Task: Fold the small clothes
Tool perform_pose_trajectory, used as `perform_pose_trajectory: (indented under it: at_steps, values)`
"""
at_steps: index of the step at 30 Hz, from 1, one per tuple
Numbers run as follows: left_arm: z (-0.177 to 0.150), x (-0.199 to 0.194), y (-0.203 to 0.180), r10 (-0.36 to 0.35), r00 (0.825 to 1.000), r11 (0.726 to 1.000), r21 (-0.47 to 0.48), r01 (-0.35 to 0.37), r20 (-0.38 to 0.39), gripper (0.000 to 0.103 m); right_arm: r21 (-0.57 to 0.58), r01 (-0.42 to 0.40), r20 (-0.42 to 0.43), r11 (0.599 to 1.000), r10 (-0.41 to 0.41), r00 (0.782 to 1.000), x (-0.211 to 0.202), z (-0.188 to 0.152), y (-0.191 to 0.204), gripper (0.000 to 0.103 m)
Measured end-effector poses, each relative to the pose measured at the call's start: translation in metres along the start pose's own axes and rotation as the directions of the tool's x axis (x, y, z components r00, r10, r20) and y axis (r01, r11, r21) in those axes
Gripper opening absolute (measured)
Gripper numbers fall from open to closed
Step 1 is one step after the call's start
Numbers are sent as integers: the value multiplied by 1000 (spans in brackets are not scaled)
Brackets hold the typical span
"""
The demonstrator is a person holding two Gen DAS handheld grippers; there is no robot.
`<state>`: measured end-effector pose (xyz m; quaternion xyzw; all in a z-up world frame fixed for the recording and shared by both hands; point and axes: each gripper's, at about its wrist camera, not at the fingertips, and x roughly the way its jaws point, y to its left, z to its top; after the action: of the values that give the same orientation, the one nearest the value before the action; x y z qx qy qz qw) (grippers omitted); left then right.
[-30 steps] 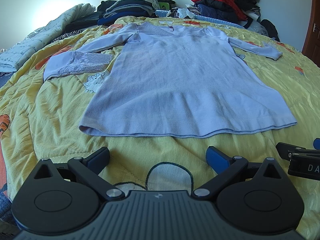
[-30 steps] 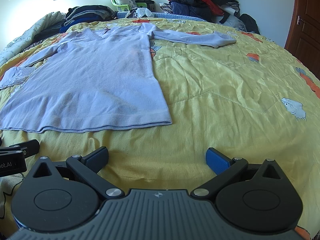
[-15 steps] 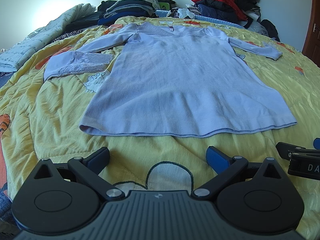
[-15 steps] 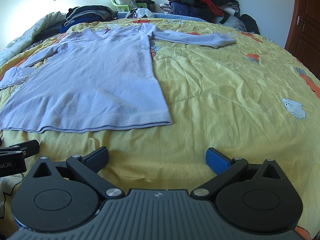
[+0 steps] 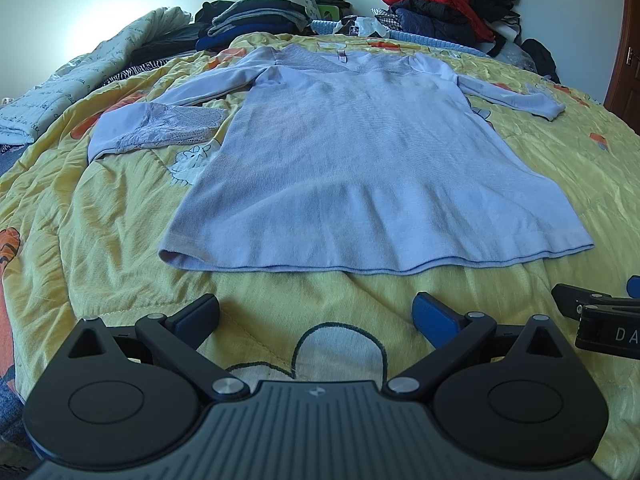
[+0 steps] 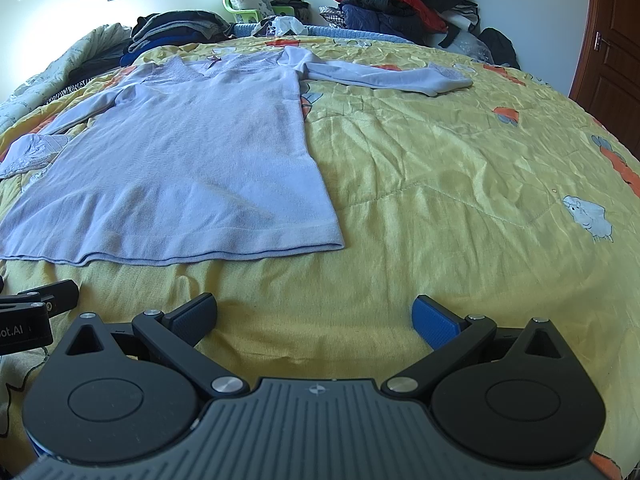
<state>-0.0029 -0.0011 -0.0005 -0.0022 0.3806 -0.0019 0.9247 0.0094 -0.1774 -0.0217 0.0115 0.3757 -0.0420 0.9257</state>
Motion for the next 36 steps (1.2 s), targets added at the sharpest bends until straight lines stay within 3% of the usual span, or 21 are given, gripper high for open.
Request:
perform_pose_trajectory:
  at_steps: [22, 26, 30, 32, 36]
  values:
    - [0, -7, 6, 3, 1000, 1000, -23, -3, -3, 103, 0, -7, -3, 1000, 7, 1000, 1, 1, -2, 103]
    - [11, -31, 32, -5, 996, 996, -90, 12, 85, 103, 79, -104, 3, 991, 104, 995, -2, 17, -27, 100]
    - [32, -37, 59, -5, 992, 984, -178, 27, 125, 103, 279, -252, 93, 927, 235, 968, -6, 42, -80, 100]
    - [50, -29, 74, -5, 993, 966, -258, 35, 116, 103, 336, -271, 127, 902, 242, 962, -3, 58, -106, 99]
    - [74, -16, 89, -4, 977, 917, -388, 89, 215, 103, 372, -292, 167, 881, 246, 955, 18, 102, -144, 94]
